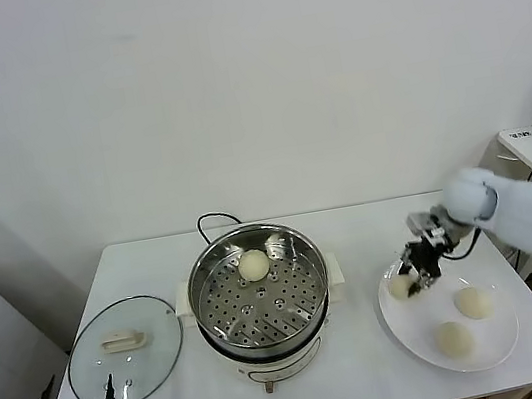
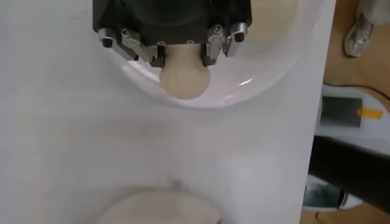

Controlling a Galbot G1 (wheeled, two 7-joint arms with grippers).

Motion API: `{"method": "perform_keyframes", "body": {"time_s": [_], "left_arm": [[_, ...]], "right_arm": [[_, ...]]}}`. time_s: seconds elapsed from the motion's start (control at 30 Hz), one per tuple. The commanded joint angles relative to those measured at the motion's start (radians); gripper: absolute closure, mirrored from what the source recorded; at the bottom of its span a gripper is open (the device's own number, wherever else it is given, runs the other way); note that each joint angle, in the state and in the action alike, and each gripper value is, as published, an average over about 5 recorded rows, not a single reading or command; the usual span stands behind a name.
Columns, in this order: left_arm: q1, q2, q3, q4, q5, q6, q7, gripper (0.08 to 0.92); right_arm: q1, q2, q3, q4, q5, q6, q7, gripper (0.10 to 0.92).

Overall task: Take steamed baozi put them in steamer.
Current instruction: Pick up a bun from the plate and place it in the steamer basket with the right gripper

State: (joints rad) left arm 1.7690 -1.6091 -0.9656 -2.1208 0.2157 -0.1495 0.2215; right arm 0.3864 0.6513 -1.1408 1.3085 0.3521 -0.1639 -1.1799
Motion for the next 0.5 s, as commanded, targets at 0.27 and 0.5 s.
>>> {"method": "perform_keyframes", "body": {"time_s": [0.27, 0.5], "left_arm": [[0.001, -0.014, -0.001, -0.018, -0.004, 0.005, 0.000, 0.177], [0.021, -0.030, -0.002, -0.025, -0.011, -0.007, -0.001, 0.177]], "right_arm": [[0.390, 0.299, -0.213, 0.127, 0.494, -0.199, 0.075, 0.668], [0.206, 0.453, -0.184, 0.142, 0.423, -0.267, 0.214, 0.664]]}}
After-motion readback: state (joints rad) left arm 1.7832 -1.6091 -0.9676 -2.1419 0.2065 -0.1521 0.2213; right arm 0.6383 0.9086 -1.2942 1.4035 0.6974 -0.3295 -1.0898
